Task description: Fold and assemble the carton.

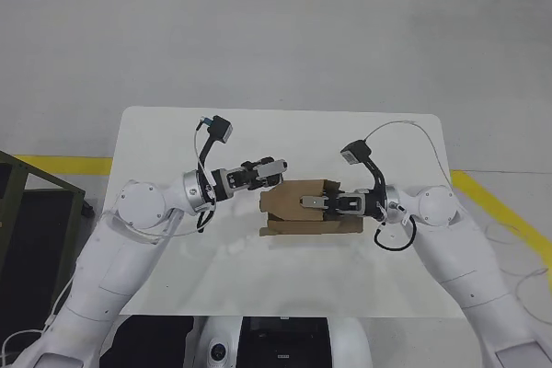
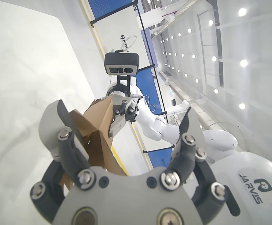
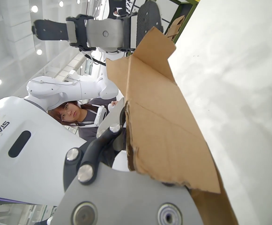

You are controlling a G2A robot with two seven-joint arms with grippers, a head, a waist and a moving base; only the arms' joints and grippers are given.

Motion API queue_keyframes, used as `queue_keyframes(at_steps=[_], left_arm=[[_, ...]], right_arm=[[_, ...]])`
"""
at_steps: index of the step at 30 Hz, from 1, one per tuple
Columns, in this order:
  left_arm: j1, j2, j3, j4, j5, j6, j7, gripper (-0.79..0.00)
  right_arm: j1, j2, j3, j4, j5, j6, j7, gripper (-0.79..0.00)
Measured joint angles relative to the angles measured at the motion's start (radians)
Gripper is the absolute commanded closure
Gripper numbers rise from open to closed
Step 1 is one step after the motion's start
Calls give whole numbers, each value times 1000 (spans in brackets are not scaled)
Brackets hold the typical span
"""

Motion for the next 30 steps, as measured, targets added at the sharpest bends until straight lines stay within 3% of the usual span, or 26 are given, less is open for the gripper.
queue_keyframes(at_steps=[30], left_arm=[[6,-6,53,2,4,1,-43,-785]], right_arm=[[-96,19,118,-74,-105,37,-267,0]])
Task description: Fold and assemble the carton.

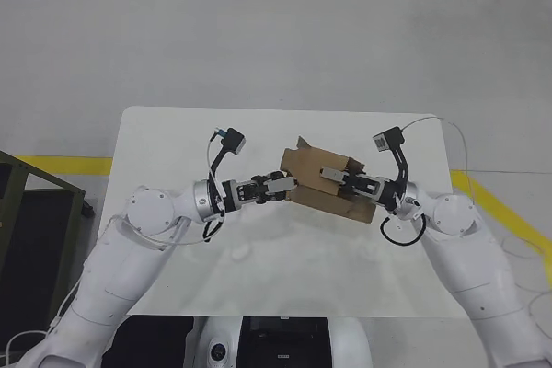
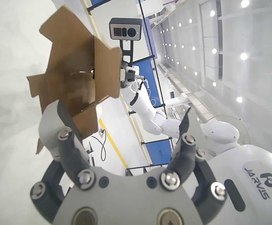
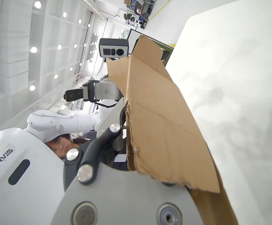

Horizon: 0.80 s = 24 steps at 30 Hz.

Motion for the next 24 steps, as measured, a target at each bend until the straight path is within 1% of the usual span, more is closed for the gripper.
queue_keyframes(at_steps=[4,13,24], left_arm=[[-6,-3,23,0,3,2,-11,-785],[-34,-11,77,7,29,13,-19,-785],[-61,-18,101,10,26,21,-17,-785]], right_arm=[[-12,0,6,-12,-12,2,-31,0],[-17,-3,-1,-26,-20,16,-51,0],[-16,-9,-23,-37,-29,23,-55,0]])
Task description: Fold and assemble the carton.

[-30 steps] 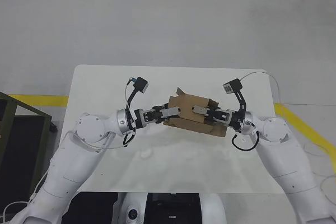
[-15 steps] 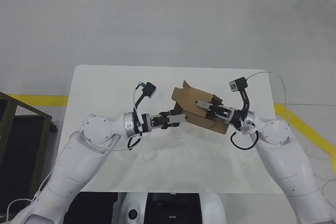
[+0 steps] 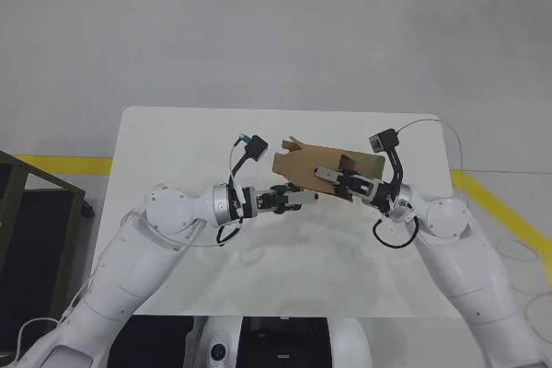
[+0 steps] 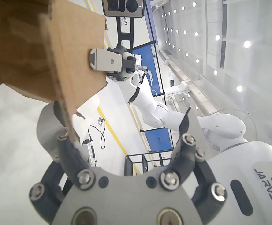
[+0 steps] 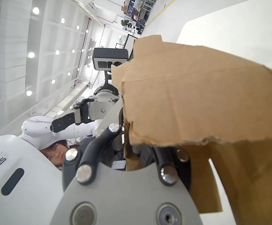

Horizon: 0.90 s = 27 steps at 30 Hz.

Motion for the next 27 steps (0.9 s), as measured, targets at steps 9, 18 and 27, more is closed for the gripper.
queue_keyframes(at_steps=[9,18,27], left_arm=[[2,0,-6,0,0,-3,6,-785],[19,3,-33,-7,-1,-10,13,-785],[57,13,-98,-2,-15,-23,22,-785]], right_arm=[[8,-4,-11,9,5,9,1,0],[5,-6,10,26,46,12,-13,0],[-3,1,48,34,82,24,24,0]])
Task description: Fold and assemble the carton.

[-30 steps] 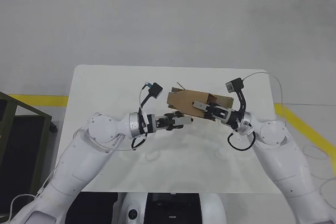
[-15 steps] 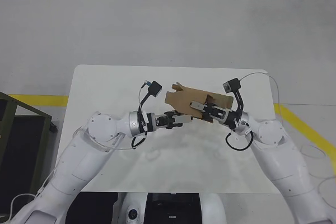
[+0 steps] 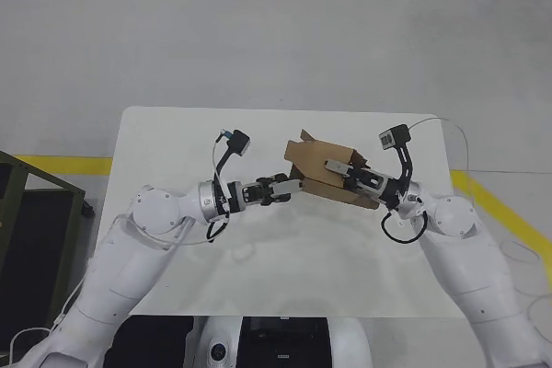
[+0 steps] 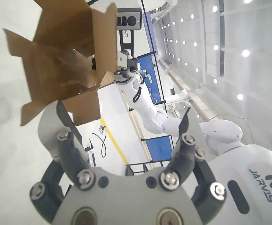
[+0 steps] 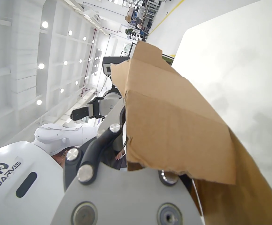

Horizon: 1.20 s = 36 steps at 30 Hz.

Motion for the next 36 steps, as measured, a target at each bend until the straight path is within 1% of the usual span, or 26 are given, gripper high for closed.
queue_keyframes(at_steps=[7,11,16,20,32,36], left_arm=[[48,11,-91,-4,-38,-22,19,-785],[63,15,-123,4,-17,-31,45,-785],[64,16,-126,22,20,-52,62,-785],[61,16,-122,34,64,-73,74,-785],[62,16,-123,31,68,-73,78,-785],[70,16,-122,23,200,-117,164,-785]], right_arm=[[-9,8,29,-8,39,23,81,0],[-11,13,38,-16,65,33,143,0],[-14,17,47,-26,85,48,186,0],[-18,17,55,-30,102,61,182,0],[-20,17,58,-30,112,63,177,0],[-20,17,58,-30,112,63,177,0]])
